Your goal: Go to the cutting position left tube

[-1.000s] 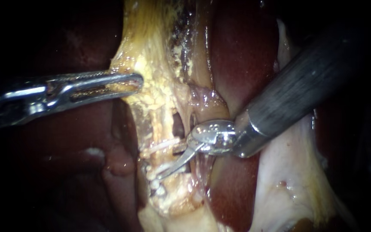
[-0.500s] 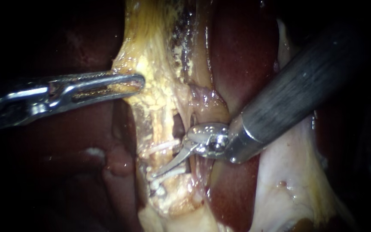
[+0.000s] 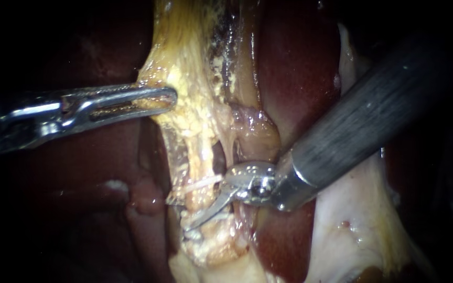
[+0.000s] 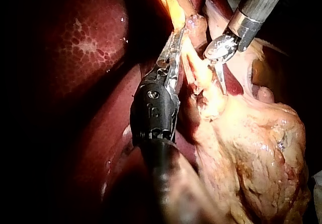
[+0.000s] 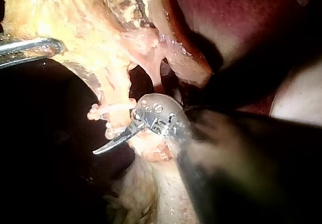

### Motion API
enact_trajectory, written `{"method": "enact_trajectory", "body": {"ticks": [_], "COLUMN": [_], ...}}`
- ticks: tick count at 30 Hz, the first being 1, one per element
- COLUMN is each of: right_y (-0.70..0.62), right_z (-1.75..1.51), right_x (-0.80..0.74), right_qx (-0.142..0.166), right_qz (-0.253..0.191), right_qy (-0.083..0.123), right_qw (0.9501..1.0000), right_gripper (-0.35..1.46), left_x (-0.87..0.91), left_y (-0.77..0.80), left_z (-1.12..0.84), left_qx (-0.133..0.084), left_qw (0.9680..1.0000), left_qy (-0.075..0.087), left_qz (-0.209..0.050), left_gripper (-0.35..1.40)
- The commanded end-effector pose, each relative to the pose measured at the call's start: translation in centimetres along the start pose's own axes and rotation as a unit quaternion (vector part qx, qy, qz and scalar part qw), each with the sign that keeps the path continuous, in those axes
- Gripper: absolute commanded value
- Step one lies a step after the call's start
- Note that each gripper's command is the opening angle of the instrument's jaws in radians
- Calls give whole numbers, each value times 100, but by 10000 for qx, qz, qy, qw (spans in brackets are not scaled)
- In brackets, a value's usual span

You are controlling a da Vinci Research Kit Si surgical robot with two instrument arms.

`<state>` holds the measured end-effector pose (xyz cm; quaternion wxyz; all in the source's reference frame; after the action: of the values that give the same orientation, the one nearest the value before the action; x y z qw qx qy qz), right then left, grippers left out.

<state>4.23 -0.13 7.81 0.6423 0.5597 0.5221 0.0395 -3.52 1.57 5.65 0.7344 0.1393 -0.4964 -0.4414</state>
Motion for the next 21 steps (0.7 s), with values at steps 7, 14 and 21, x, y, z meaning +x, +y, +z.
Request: {"method": "enact_trajectory", "body": {"ticks": [7, 14, 21], "right_y": [3, 4, 5], "right_z": [-1, -2, -3], "right_x": [0, 0, -1], "right_qx": [-33, -49, -62], "right_qz": [60, 90, 89], "right_qy": [13, 20, 27], "right_qw": [10000, 9999, 9999], "right_gripper": [116, 116, 116], "left_x": [1, 1, 2], "left_y": [0, 0, 0], "left_z": [0, 1, 1], "left_qx": [-7, -8, -10], "left_qw": [10000, 10000, 10000], "left_qy": [-2, -2, -3], "left_qz": [0, 1, 2], "left_gripper": [-35, -35, -35]}}
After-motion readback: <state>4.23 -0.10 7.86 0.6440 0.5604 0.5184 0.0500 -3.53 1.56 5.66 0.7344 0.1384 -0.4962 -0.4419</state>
